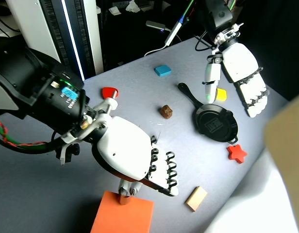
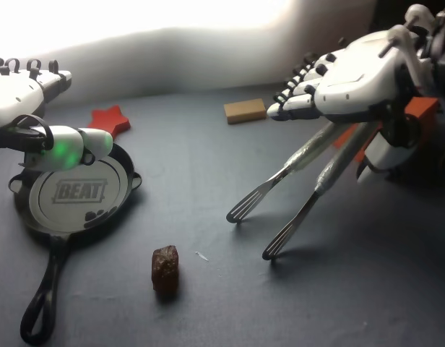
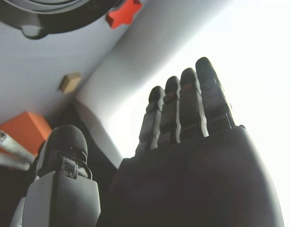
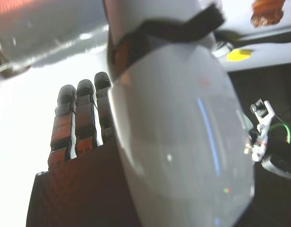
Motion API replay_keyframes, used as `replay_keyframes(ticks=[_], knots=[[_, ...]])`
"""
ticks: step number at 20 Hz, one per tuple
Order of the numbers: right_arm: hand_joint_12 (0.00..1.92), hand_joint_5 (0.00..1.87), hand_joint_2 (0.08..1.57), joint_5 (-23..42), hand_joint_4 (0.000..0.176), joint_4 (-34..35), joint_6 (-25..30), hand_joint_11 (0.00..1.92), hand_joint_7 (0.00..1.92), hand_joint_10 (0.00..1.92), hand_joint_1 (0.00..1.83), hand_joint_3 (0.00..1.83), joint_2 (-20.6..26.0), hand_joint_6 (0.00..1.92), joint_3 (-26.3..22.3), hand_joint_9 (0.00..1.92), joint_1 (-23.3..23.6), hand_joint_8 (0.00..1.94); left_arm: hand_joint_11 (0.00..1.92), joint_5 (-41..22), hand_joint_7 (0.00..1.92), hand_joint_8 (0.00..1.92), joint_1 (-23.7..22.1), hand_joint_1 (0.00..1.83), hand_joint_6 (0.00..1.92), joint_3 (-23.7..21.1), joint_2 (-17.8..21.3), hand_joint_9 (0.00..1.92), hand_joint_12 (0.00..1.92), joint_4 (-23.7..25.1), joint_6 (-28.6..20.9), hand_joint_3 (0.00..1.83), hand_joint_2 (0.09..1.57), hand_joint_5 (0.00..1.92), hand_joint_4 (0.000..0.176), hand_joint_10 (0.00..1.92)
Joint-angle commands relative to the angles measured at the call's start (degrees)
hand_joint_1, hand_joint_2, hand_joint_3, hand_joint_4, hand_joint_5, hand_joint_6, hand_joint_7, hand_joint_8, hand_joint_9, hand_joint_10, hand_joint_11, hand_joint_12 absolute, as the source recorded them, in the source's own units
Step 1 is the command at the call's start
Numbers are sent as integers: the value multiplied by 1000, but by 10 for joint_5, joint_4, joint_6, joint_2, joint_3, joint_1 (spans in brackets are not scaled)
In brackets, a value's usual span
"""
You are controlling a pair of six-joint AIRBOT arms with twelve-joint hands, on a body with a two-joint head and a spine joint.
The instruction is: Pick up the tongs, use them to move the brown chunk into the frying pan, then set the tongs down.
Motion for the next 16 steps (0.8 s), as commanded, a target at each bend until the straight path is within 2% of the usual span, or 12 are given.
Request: replay_keyframes(ticks=[1, 4, 8, 11, 16], knots=[[83, 0, 886, 25, 0, -7, 1, 0, 0, 0, 1060, 0, 1, 0, 4, 0, 9, 0, 0, -35, 96, 4, -7, 93, 5, -2, 8, 92, 310, 34, -2, 0, 1182, 90, 0, 6], [0, 0, 898, 11, 0, -34, 9, 0, 0, 0, 1105, 5, -19, 0, 29, 0, 11, 0, 0, -37, 89, 3, -6, 110, 3, -3, 9, 86, 301, 36, -2, 0, 1181, 90, 0, 2], [0, 0, 901, -18, 0, -36, 9, 0, 0, 0, 1116, 6, -43, 0, 58, 0, 9, 0, 0, -46, 65, 1, -7, 86, 1, -2, 9, 63, 260, 36, -7, 2, 1191, 61, 0, 1], [0, 0, 918, -29, 0, -39, 9, 0, 0, 0, 1101, 13, -47, 0, 59, 0, 6, 0, 0, -46, 48, 2, -5, 77, 2, -2, 9, 47, 206, 36, -6, 2, 1199, 45, 0, 1], [0, 0, 939, -38, 0, -51, 10, 0, 0, 0, 1072, 21, -56, 0, 56, 0, -1, 0, 0, -46, 63, 2, -4, 63, 6, -6, 9, 58, 265, 36, -5, 2, 1198, 77, 0, 1]])
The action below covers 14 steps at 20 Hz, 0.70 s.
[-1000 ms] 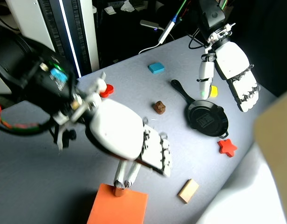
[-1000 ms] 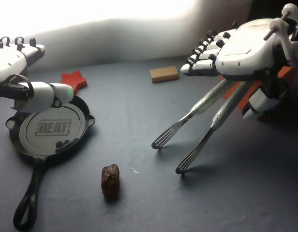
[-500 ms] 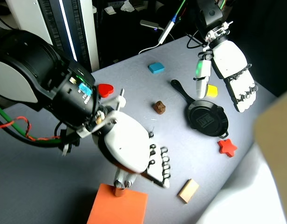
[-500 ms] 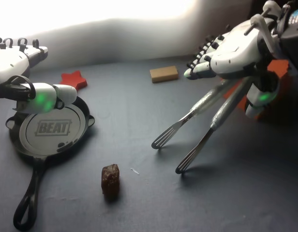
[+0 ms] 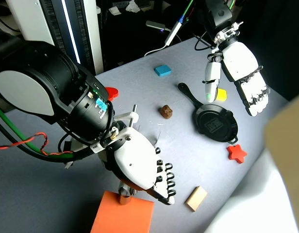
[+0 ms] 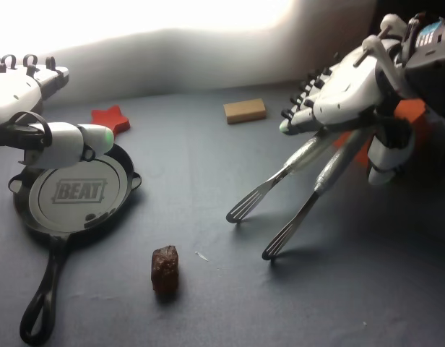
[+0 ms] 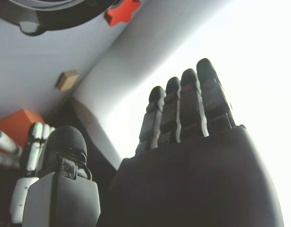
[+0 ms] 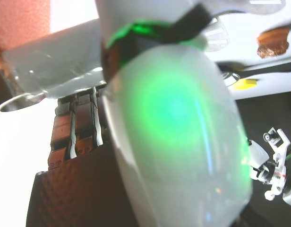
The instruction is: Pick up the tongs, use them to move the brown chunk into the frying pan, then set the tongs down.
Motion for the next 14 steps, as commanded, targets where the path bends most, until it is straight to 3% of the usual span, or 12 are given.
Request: replay_keyframes(ticks=[1, 4, 6, 13, 14], knots=[[1, 0, 938, 41, 0, -11, 2, 3, 0, 0, 1079, 20, -1, 0, -1, 0, 3, 0, 0, -36, 66, 3, -4, 59, 5, 1, 7, 61, 265, 33, 1, 1, 1196, 76, 0, 2], [0, 0, 957, 47, 0, -17, 7, 0, 0, 0, 1088, 27, -11, 0, -1, 0, -10, 0, 0, -43, 48, 1, -4, 4, 1, -1, 7, 45, 214, 41, 3, 5, 1208, 51, 0, 1], [0, 0, 946, 50, 0, -21, 15, 0, 1, 0, 1126, 21, -15, 0, -1, 0, -15, 0, 0, -45, 51, 2, -3, 65, 5, -1, 7, 46, 211, 43, 3, 2, 1205, 62, 0, 2], [26, 5, 971, 52, 0, -50, 60, 17, 9, 4, 1120, 24, -25, 2, 3, 13, -21, 1, 0, -54, 84, 3, -3, 52, 4, -2, 6, 80, 355, 43, 3, 0, 1202, 97, 0, 5], [128, 15, 974, 50, 0, -50, 66, 3, 19, 4, 1124, 11, -26, 1, 3, 27, -22, 3, 0, -57, 80, 0, -2, 49, 1, -3, 6, 76, 356, 44, 3, 0, 1202, 92, 0, 3]])
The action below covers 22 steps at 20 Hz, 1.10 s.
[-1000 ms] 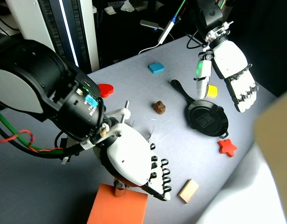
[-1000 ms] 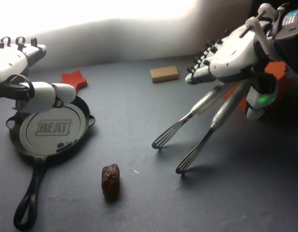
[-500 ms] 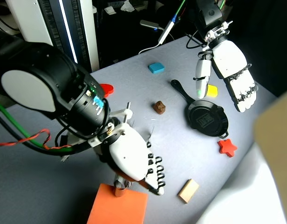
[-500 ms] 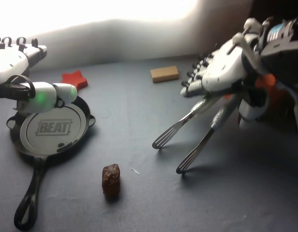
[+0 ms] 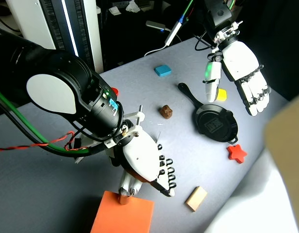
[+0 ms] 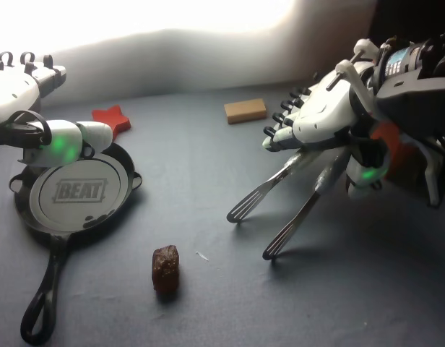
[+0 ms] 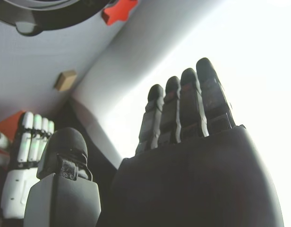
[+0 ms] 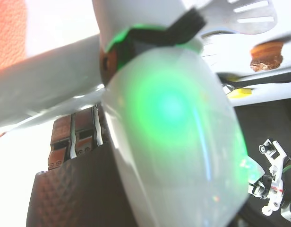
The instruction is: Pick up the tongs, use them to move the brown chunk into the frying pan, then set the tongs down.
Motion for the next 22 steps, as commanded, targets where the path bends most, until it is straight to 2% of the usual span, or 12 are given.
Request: replay_keyframes(ticks=[1, 4, 13, 16, 17, 18, 20, 21, 22], knots=[[149, 4, 983, 35, 0, -9, 3, 0, 1, 1, 1109, 11, 2, 0, 2, 23, 1, 0, 0, -39, 54, 4, -3, 42, 4, 1, 6, 58, 277, 35, 1, 2, 1208, 76, 0, 5], [77, 3, 1004, 36, 0, -10, 11, 0, 1, 4, 1086, 16, -1, 1, 8, 9, 2, 0, 0, -43, 66, 4, -3, 24, 4, 1, 7, 67, 307, 35, 1, 1, 1206, 86, 0, 5], [275, 99, 1055, 35, 0, -11, 31, 0, 106, 20, 1063, 15, 0, 19, 11, 89, -3, 10, 0, -51, 53, 0, -2, 39, 1, 0, 6, 49, 262, 35, -4, 2, 1213, 54, 0, 0], [479, 162, 1084, 40, 0, -11, 34, 0, 183, 31, 1038, 15, 1, 24, 12, 151, -10, 13, 0, -54, 74, 2, -3, 53, 4, 0, 6, 73, 310, 35, -4, 1, 1210, 78, 0, 4], [655, 203, 1099, 42, 0, -12, 34, 0, 235, 40, 1016, 15, 1, 30, 12, 199, -11, 16, 0, -54, 79, 1, -3, 35, 3, 0, 6, 80, 319, 35, -4, 0, 1208, 87, 0, 2], [655, 203, 1099, 43, 0, -12, 34, 0, 235, 40, 1016, 15, 1, 30, 12, 199, -12, 16, 0, -54, 79, 1, -3, 35, 3, 0, 6, 80, 319, 35, -4, 0, 1208, 87, 0, 2], [843, 261, 1116, 45, 0, -12, 34, 0, 297, 50, 996, 16, 1, 40, 12, 251, -12, 21, 0, -54, 67, 0, -3, 18, 2, -1, 6, 67, 291, 35, -4, 1, 1210, 80, 0, 1], [1045, 342, 1109, 45, 0, -12, 34, 0, 377, 65, 1050, 7, 1, 55, 12, 319, -12, 27, 0, -54, 45, 0, -3, 0, 0, -1, 6, 46, 238, 36, -4, 2, 1218, 46, 0, 1], [1150, 392, 1111, 45, 0, -12, 34, 0, 425, 79, 1055, 6, 2, 69, 12, 364, -12, 35, 0, -54, 60, 4, -3, 23, 7, -1, 6, 63, 283, 36, -4, 0, 1212, 69, 0, 5]])
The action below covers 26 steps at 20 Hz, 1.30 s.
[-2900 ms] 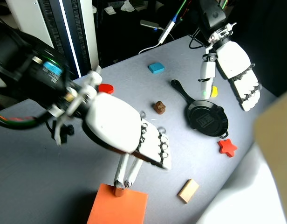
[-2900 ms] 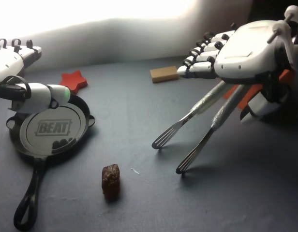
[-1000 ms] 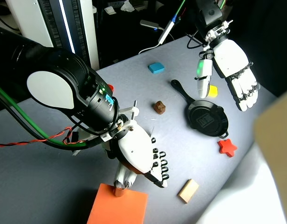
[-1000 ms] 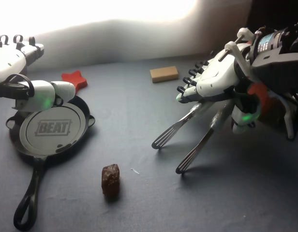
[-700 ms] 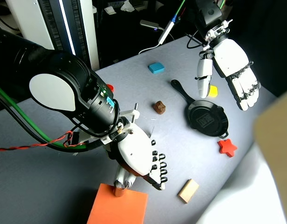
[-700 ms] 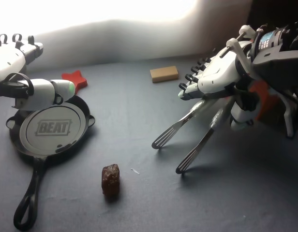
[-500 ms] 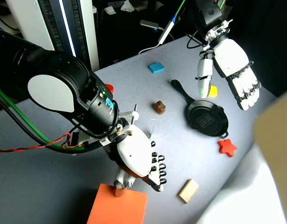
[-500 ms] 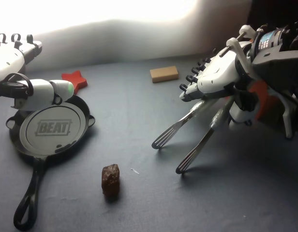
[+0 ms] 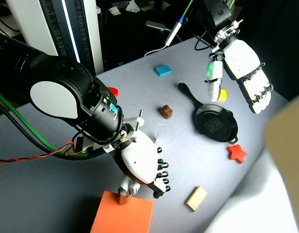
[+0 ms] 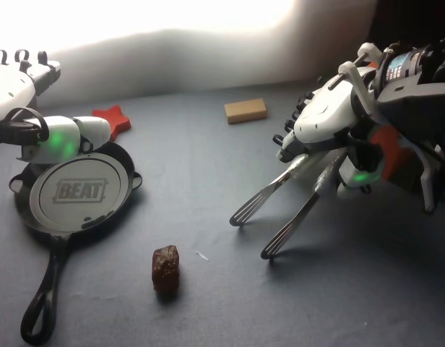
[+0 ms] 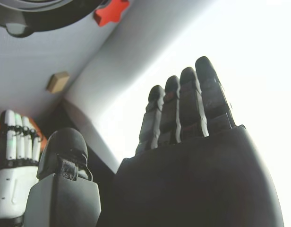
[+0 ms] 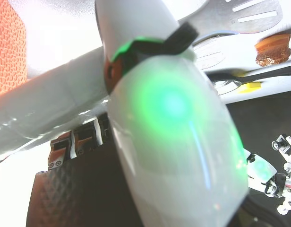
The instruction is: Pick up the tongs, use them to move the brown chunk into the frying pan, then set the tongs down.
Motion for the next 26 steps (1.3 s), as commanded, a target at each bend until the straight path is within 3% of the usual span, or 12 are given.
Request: replay_keyframes(ticks=[1, 9, 16, 21, 26], knots=[[1241, 449, 1115, 33, 0, -10, -1, 0, 486, 88, 1064, 5, 5, 67, 1, 412, -1, 25, 0, -39, 77, 8, -3, 39, 10, 1, 6, 75, 298, 37, 0, 0, 1210, 80, 0, 9], [1462, 568, 1124, 41, 0, -10, 0, 0, 629, 146, 1038, 1, 7, 79, -4, 555, -2, 34, 0, -44, 71, 1, -6, 51, 4, -2, 6, 66, 287, 37, 1, 1, 1210, 80, 0, 2], [1495, 588, 1135, 40, 0, -10, 17, 0, 650, 161, 1059, 5, 11, 82, -9, 562, 4, 33, 0, -48, 56, 2, -3, 15, 1, -2, 6, 58, 257, 37, 1, 1, 1213, 58, 0, 4], [1523, 639, 1145, 38, 0, -9, 31, 20, 712, 262, 1079, 3, 18, 87, -18, 578, 16, 24, 0, -50, 61, 0, -4, 53, 0, -5, 6, 61, 292, 37, 1, 1, 1211, 69, 0, 0], [1550, 665, 1160, 39, 0, -9, 41, 59, 772, 483, 1076, 2, 23, 111, -25, 538, 34, 12, 0, -50, 66, 2, -1, 60, 3, -4, 6, 69, 292, 37, 3, 0, 1212, 64, 0, 1]])
